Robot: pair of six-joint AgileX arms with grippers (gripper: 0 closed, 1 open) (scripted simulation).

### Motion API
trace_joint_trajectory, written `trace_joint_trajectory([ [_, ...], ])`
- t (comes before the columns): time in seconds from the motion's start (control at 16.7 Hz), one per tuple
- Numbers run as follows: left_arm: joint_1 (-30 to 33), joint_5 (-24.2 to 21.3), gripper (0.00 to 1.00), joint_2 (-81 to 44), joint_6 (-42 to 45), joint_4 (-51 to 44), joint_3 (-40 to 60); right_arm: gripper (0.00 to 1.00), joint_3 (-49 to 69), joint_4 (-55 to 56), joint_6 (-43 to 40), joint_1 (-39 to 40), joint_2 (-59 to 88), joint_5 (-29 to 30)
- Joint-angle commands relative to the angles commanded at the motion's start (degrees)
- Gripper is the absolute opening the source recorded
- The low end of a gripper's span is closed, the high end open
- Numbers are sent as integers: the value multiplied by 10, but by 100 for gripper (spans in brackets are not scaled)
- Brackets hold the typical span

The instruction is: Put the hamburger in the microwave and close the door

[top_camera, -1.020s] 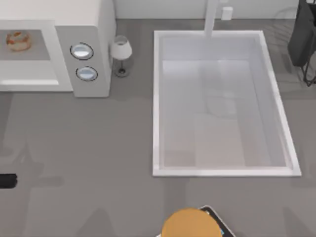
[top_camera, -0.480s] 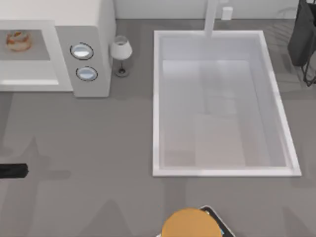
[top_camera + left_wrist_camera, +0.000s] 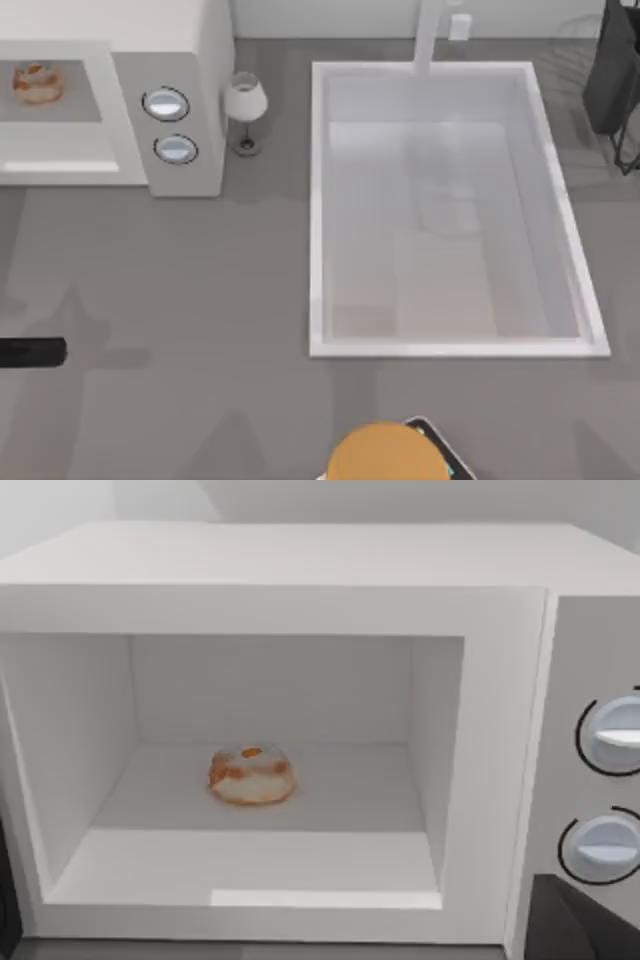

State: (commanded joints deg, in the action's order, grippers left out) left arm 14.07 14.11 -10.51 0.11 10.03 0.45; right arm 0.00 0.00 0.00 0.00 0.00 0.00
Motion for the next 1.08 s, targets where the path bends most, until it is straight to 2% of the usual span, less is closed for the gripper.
trace_joint_trajectory([
  [0.24,86,86,0,48,-1,-46,-2,100,0,0,0,0,0,0],
  [0.42,132,132,0,74,-1,-71,-3,100,0,0,0,0,0,0],
  [1.08,129,130,0,125,-3,-104,-20,100,0,0,0,0,0,0],
])
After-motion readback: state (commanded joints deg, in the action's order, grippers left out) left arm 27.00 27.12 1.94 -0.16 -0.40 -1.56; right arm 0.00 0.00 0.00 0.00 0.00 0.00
